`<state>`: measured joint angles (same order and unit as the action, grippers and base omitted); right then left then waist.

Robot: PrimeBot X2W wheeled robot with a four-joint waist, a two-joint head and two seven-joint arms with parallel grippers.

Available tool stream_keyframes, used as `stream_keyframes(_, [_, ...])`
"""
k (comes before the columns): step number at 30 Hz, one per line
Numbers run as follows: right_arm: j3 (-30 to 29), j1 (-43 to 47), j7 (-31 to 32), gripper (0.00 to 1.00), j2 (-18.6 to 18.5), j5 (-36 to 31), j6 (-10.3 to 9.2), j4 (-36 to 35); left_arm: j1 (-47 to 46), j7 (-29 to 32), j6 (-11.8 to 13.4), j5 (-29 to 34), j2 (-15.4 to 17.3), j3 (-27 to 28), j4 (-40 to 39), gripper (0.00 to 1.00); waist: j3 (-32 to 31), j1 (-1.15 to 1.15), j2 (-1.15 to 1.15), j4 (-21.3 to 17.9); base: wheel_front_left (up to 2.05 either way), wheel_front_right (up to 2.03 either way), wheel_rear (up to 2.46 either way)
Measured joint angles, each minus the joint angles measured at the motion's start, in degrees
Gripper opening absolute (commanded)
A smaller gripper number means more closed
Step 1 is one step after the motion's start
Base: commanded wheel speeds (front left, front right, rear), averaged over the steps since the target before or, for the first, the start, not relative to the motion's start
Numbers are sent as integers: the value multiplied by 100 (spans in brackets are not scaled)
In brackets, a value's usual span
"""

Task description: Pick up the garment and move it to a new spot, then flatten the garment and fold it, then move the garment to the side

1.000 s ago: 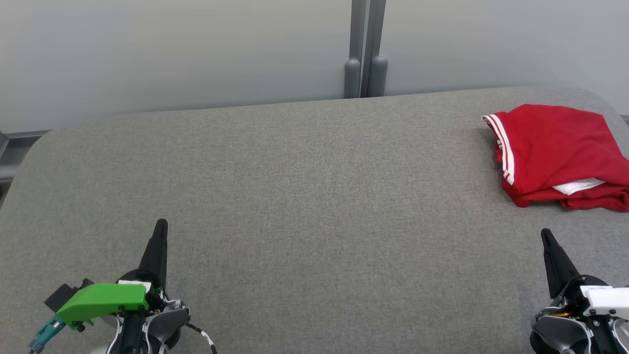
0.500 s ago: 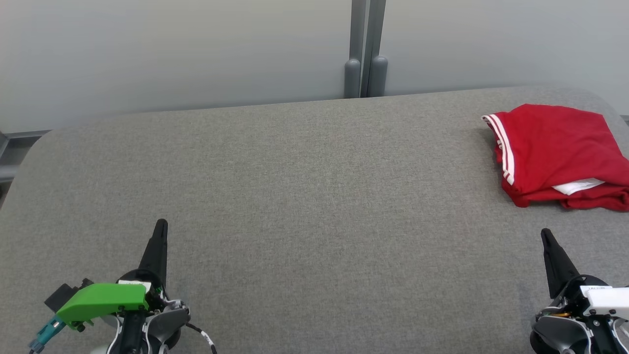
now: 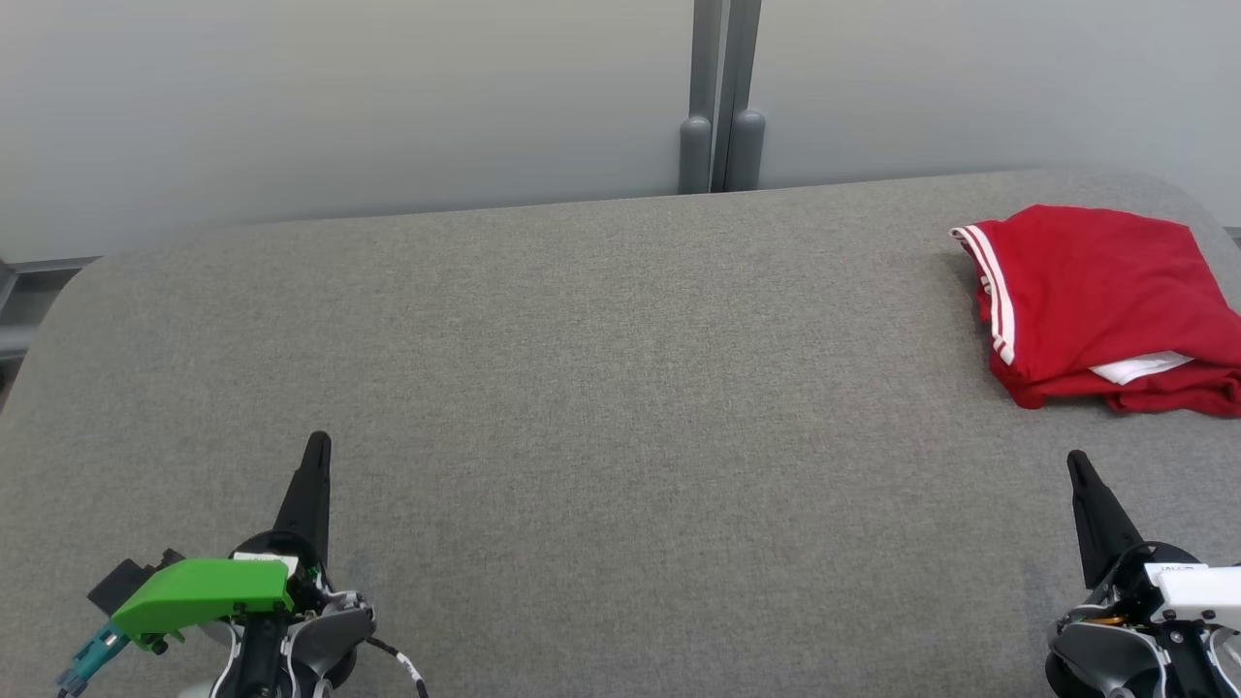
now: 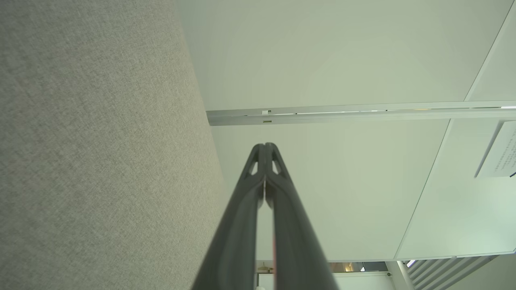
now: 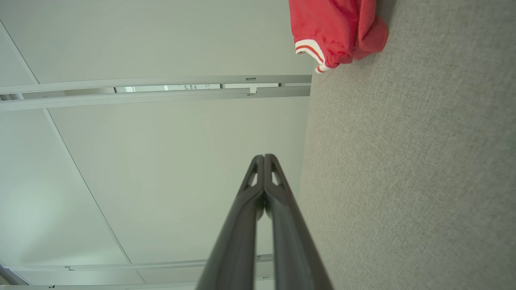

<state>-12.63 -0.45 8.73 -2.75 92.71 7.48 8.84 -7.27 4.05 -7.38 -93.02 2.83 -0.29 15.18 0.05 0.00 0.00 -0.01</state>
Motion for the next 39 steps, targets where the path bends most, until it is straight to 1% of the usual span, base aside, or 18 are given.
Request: stream_keyframes(39, [0, -1, 0, 0, 0, 0, 0, 0, 0, 0, 0, 0, 0, 0, -1, 0, 0, 0, 0, 0, 0, 0, 0])
